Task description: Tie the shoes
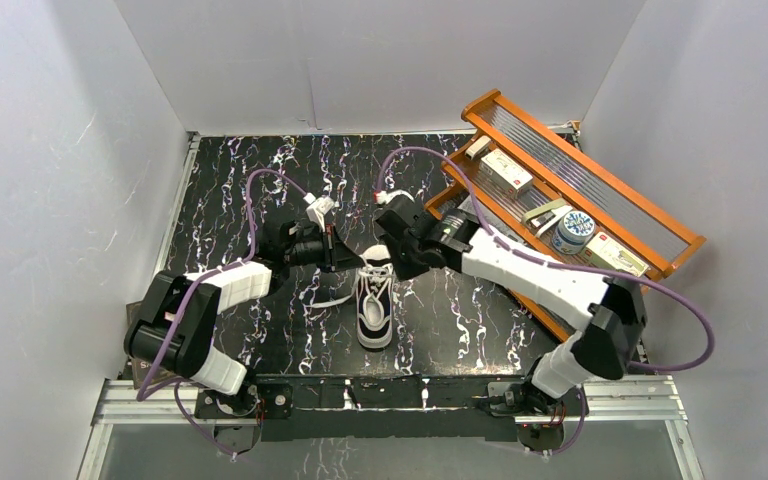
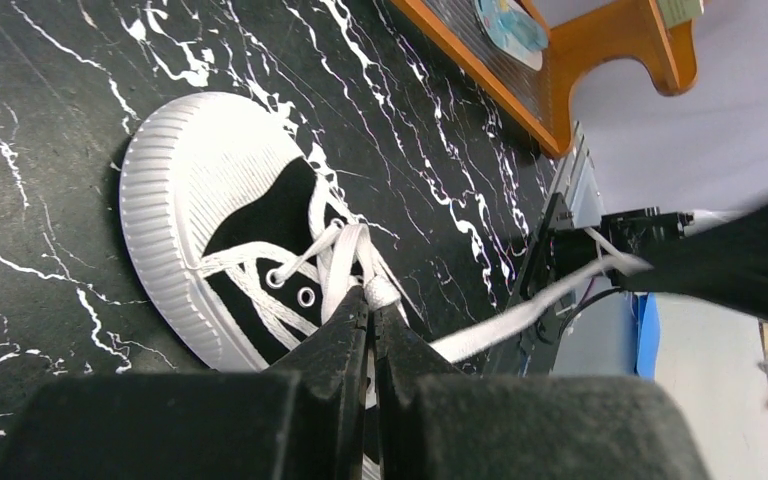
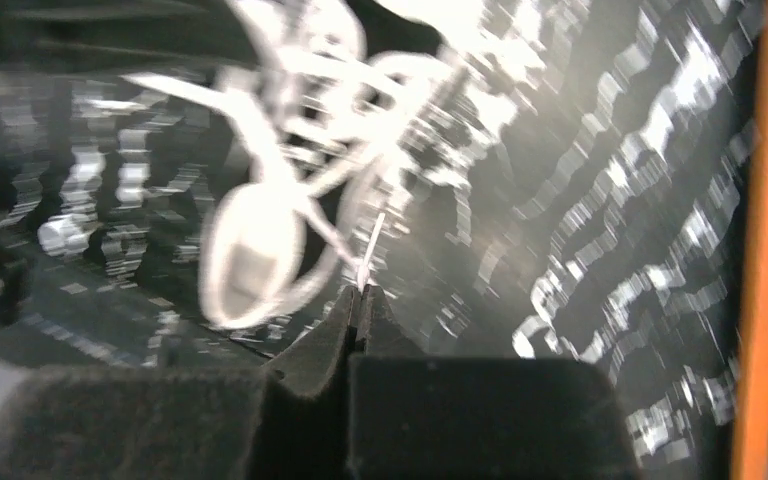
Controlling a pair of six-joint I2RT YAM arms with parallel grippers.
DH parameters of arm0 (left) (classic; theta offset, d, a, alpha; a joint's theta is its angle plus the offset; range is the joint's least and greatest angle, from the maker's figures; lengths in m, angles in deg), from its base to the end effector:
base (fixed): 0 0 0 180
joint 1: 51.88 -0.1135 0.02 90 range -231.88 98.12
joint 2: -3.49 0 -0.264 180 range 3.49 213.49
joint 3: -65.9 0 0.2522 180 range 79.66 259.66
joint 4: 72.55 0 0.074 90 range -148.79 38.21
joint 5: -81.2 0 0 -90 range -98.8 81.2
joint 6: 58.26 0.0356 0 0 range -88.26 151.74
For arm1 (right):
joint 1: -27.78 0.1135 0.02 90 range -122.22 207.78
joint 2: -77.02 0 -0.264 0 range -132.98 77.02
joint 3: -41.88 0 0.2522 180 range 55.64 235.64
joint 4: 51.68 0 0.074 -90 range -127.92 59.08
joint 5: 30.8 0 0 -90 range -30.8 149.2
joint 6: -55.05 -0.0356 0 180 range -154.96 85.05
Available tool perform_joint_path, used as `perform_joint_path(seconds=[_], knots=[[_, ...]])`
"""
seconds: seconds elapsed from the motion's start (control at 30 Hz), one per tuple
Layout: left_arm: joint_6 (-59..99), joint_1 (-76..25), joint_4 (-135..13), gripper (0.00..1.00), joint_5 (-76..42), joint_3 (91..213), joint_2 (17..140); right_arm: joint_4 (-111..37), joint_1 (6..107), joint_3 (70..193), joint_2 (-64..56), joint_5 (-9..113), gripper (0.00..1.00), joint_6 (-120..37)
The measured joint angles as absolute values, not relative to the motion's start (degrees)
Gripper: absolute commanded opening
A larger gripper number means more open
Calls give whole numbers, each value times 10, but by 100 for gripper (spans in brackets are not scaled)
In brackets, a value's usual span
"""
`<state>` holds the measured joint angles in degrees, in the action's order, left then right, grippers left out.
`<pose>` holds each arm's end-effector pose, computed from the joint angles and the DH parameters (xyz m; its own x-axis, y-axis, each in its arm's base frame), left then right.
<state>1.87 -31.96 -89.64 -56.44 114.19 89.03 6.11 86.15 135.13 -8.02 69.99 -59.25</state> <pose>0.2658 -0.1243 0.1903 -0.7201 -0.0960 -0.6872 0.6032 0.4029 -0.6884 0.1722 0.2668 0.3296 -0.6819 -0.3363 -0.6496 -0.5400 0.8305 0.1369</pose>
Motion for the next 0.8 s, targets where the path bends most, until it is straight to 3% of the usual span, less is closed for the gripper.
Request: perform_joint_path(seconds=[0.23,0.5,0.53,0.67,0.8], knots=[[-9,-319,-901,0,-533,1142,898,227,787,1305,-134,762,0,-692],[-27,-319,-899,0,-521,1142,898,216,761,1177,-133,713,0,-716],[-27,-319,-897,0,-520,1142,898,209,759,1165,-133,707,2,-716],[-28,-319,-891,0,-520,1142,898,175,749,1149,-133,677,29,-680],[-28,-319,-879,0,-515,1142,897,100,740,1159,-122,611,51,-559]])
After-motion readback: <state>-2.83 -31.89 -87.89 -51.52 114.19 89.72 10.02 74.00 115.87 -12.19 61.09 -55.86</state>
